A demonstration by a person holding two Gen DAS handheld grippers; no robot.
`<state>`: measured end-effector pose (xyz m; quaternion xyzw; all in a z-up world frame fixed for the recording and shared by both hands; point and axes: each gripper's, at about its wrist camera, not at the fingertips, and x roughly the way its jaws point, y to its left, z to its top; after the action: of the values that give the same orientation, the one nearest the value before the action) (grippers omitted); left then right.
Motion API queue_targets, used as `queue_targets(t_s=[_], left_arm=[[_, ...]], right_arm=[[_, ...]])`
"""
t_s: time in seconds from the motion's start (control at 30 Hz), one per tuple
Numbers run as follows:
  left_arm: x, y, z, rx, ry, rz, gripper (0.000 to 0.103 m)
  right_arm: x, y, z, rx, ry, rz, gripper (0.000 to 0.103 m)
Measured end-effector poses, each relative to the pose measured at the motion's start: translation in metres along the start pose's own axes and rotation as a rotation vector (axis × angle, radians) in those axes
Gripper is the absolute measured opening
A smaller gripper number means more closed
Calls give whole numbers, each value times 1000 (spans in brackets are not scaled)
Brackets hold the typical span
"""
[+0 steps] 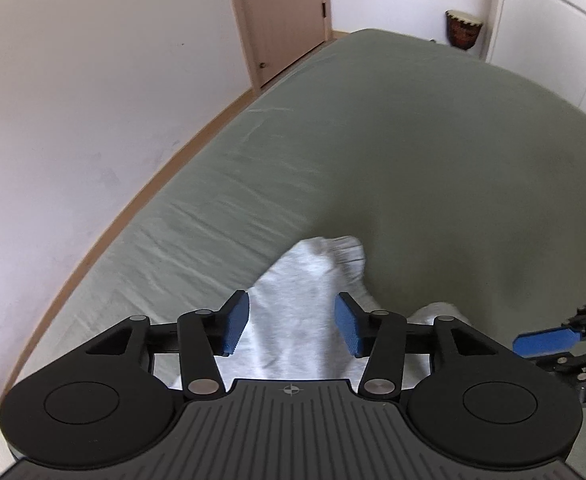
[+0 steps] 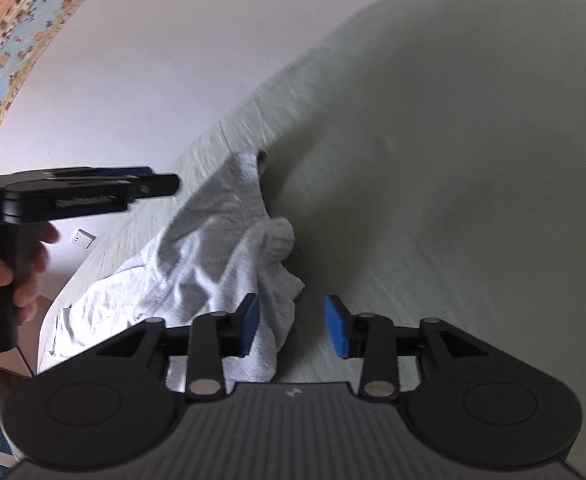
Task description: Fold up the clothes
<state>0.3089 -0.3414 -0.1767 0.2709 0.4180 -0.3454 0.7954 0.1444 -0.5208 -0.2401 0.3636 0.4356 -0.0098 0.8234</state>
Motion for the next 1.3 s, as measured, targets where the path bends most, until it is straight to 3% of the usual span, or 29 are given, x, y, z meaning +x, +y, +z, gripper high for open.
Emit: queue_targets(t_s=[0.13,0.3,0.57,0.63,0.87,1.03,1.1,1.17,1.23,1.3], left_arm=[[11,-1,4,13,21,8,48],[27,-1,4,58,37,-5,48],[43,17,20,91,-20,-30,50],[54,25,29,95,5,-74,53],[94,27,45,165,120,-92,54],[100,37,52,160,184,-233,55],[101,38,53,173,212,-294,55],[106,37,53,169,246,-326,55],[118,38,51,156,294,-330,55],[121,34,48,180,280,-317,54]], right_arm=[[15,-7,-3,102,23,76,42],[21,-12,0,173,28,94,42],[11,-44,2,344,-7,180,42],[11,-49,1,365,5,189,42],[33,-35,-4,384,90,244,41],[47,-29,-10,435,139,270,39],[52,-29,-12,468,157,278,34],[63,-26,-13,482,194,272,18],[78,-21,-13,471,212,242,10],[75,-20,-11,477,206,237,8]])
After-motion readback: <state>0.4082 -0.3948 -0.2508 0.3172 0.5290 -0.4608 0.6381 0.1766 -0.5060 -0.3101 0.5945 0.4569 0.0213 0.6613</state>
